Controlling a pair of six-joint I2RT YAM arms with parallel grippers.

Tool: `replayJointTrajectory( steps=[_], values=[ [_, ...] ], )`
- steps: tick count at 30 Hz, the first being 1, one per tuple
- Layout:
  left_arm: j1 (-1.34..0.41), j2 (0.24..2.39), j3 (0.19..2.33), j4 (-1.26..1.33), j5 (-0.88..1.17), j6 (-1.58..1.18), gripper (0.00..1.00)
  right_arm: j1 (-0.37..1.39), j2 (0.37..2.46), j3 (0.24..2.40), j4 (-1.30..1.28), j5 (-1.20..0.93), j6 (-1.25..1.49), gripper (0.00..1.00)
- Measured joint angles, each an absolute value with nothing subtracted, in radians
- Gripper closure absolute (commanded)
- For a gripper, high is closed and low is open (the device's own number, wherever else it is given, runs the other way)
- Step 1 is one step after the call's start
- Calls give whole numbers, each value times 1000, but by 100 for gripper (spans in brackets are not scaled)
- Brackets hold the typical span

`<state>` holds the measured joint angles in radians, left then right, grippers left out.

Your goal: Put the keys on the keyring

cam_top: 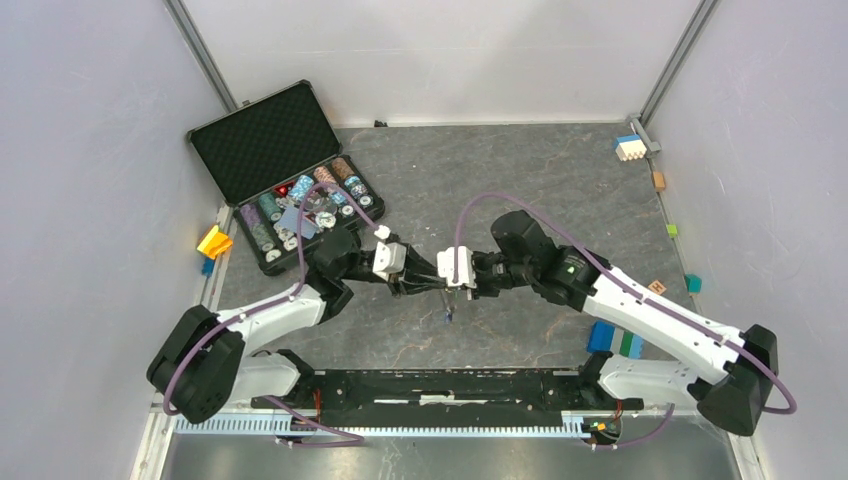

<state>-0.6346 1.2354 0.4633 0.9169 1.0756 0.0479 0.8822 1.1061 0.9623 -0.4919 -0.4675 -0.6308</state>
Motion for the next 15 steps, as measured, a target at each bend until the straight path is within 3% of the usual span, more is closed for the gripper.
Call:
replayJointTrajectory(
  steps=[6,15],
  values=[
    [-623,1215,533,648,1011,173,59,927,1185,1048,-590,-320,-634,100],
    [-623,1213,534,550,934,197,65,957,1258,1116,-675,-208,-632,100]
  ],
)
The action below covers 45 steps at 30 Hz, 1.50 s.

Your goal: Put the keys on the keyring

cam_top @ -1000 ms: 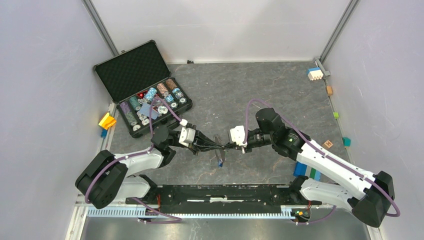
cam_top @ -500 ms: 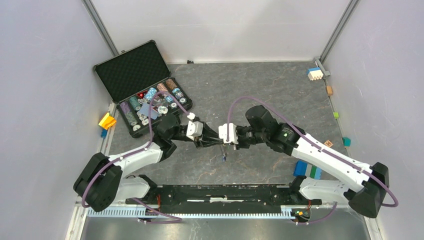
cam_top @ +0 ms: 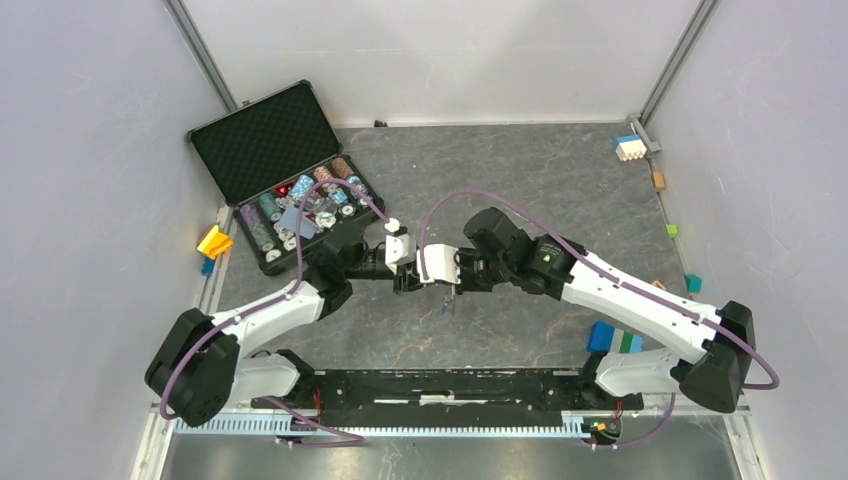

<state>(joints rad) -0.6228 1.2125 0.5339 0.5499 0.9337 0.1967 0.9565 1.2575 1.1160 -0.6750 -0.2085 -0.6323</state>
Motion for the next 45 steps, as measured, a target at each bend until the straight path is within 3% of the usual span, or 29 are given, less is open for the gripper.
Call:
replayJointTrajectory(
  steps=[16,38,45],
  values=[
    [-623,1223,525,628,926,155,71,961,1288,1158,-697,-182,-625,100],
    [-631,1250,522,670,998,139,98,961,1293,1159,-712,-206,-622,100],
    [-632,1250,522,669,1004,139,98,961,1293,1159,-714,-209,-622,100]
  ],
)
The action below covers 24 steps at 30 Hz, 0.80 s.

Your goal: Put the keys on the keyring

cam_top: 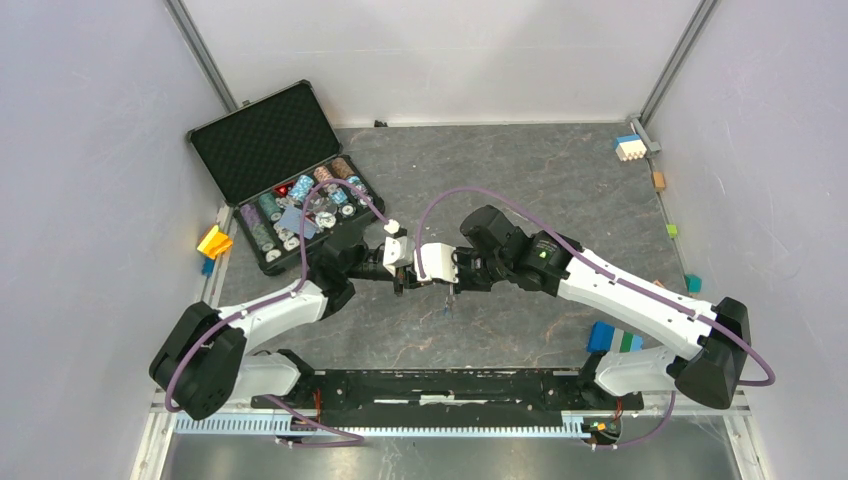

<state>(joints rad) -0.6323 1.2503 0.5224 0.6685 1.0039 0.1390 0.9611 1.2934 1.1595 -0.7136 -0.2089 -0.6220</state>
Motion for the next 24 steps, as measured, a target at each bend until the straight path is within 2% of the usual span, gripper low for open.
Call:
replayJointTrajectory(
  steps=[3,16,24],
  values=[
    [-632,1250,522,669,1004,139,98,961,1293,1159,-713,-208,-622,98],
    [-641,1240,453,812,1003,106,98,940,1250,1115,-672,-256,-614,77],
    [-640,1240,434,902,1003,51,98,922,1219,1088,-635,-296,-614,74]
  ],
)
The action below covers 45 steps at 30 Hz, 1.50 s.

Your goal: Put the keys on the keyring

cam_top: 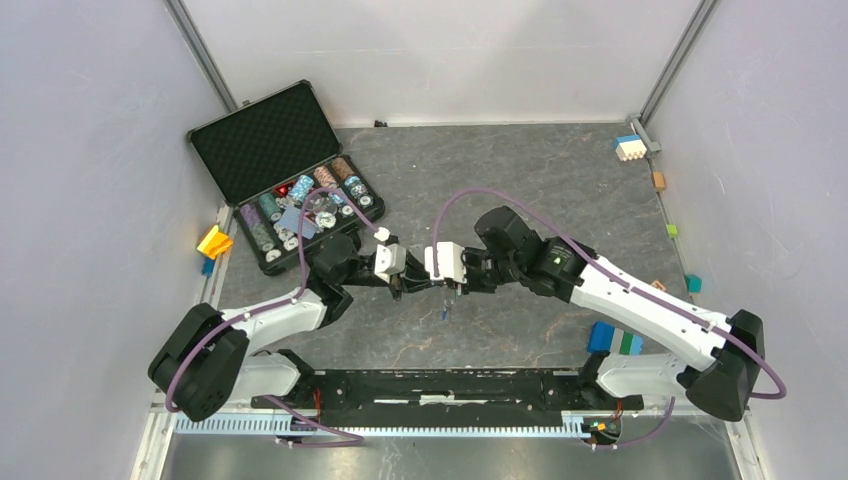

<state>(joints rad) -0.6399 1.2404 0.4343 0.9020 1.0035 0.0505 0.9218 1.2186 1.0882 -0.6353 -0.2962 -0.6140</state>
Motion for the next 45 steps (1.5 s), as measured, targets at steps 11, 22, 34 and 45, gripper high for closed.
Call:
replayJointTrajectory(
  steps=[11,22,34,45],
  values=[
    [-634,1241,411,1008,1005,-32,98,887,1150,1047,-621,-359,-620,66],
    [-634,1241,402,1131,1028,-121,98,878,1138,1033,-605,-437,-633,84],
    [-634,1241,386,1166,1044,-134,98,875,1138,1016,-593,-475,-634,92],
    [-630,1241,386,1188,1077,-135,98,875,1157,1016,-592,-526,-636,91]
  ],
)
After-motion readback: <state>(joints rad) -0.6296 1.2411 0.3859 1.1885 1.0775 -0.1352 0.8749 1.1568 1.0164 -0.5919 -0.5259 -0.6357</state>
